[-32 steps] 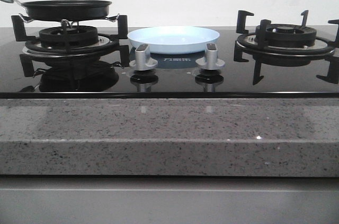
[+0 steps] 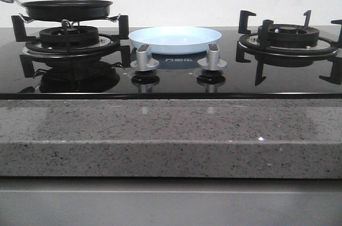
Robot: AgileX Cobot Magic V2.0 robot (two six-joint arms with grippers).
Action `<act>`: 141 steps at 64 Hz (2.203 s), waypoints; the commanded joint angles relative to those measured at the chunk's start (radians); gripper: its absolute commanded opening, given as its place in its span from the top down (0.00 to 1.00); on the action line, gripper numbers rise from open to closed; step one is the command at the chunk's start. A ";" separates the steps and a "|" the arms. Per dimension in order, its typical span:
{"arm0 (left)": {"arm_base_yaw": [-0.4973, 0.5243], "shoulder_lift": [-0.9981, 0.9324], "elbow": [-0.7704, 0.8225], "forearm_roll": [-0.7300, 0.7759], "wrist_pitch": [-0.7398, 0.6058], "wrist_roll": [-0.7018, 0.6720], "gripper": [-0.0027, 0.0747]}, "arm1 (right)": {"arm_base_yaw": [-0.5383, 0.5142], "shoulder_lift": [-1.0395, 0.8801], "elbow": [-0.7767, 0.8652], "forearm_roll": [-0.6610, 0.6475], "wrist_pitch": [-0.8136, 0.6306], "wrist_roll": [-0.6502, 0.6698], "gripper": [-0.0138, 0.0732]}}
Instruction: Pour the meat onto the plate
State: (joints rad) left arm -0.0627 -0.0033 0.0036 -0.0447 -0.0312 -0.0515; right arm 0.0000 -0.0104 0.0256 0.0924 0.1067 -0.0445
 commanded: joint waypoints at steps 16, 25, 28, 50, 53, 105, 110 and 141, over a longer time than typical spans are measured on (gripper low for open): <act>0.002 -0.017 0.006 -0.002 -0.084 -0.006 0.99 | -0.004 -0.017 -0.005 -0.009 -0.115 -0.007 0.92; 0.002 -0.017 0.006 -0.002 -0.106 -0.006 0.99 | -0.004 -0.017 -0.005 -0.011 -0.215 -0.007 0.92; 0.002 -0.017 0.006 -0.002 -0.119 -0.006 0.99 | -0.004 -0.017 -0.005 -0.011 -0.248 -0.007 0.92; 0.002 -0.010 -0.162 -0.021 -0.010 -0.006 0.99 | -0.002 -0.017 -0.086 -0.012 -0.229 -0.007 0.92; 0.002 0.005 -0.234 -0.021 0.046 -0.006 0.99 | -0.002 -0.014 -0.141 -0.012 -0.162 -0.007 0.92; 0.002 0.428 -0.660 -0.006 0.481 -0.004 0.99 | -0.002 0.429 -0.599 -0.011 0.344 -0.007 0.92; 0.002 0.435 -0.650 0.004 0.481 -0.004 0.99 | -0.002 0.439 -0.599 -0.011 0.345 -0.007 0.92; 0.002 0.486 -0.646 0.033 0.477 -0.004 0.32 | -0.002 0.491 -0.599 -0.004 0.373 -0.007 0.22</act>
State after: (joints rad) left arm -0.0627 0.4715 -0.6151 -0.0140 0.5231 -0.0515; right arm 0.0000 0.4662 -0.5368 0.0924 0.5475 -0.0445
